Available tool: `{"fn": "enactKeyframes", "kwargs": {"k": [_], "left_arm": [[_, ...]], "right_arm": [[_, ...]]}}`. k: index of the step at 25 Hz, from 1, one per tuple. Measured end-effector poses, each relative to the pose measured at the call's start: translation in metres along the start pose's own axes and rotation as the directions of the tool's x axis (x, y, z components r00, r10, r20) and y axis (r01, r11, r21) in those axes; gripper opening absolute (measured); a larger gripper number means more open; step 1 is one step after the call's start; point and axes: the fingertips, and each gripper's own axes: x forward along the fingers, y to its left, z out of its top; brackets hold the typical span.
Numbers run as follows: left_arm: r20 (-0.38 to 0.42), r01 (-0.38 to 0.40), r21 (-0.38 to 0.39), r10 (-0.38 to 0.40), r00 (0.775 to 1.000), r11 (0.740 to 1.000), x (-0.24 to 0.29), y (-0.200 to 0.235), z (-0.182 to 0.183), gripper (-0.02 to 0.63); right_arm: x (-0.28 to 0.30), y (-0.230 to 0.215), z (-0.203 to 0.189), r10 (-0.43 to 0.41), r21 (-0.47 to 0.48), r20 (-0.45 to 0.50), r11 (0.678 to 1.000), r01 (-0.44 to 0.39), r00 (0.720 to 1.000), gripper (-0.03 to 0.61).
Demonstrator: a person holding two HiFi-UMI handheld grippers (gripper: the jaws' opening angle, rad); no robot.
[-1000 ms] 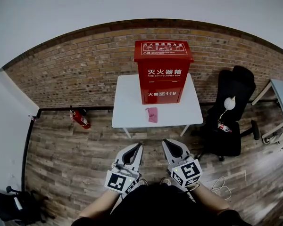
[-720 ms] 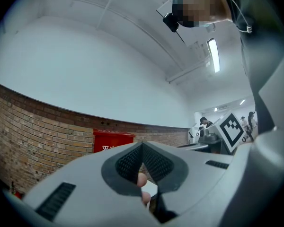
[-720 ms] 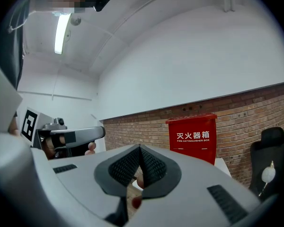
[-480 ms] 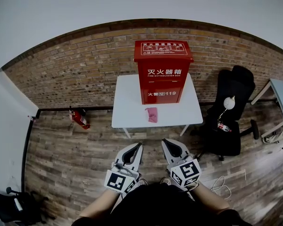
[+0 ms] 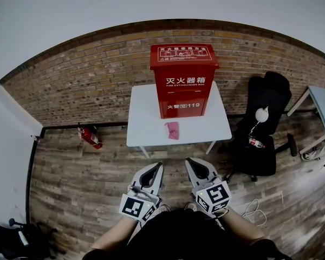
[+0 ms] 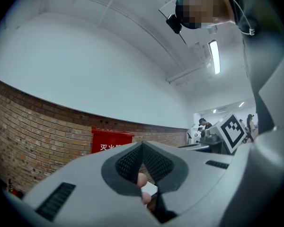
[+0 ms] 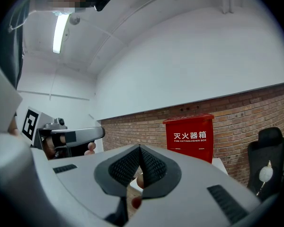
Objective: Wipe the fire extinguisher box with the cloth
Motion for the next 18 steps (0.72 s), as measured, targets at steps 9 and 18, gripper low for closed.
{"fn": "enactKeyframes", "kwargs": {"k": [9,18], "left_arm": [[-0.011,-0.005,-0.014,0.004,1.000,1.000,0.0055,0.0041,-0.0040,0.021],[-0.022,-0.001,-0.014,0.000,1.000,1.000,0.0049,0.0034,-0.0063,0.021]], "right_arm": [[-0.0003,-0.0031,0.0033,-0.014,-0.033,0.011,0.999,0.015,1.000,0.017],[-0.0016,-0.0053,-0.0002,-0.030,-0.031,0.000,0.999,0.030,1.000,0.017]]}}
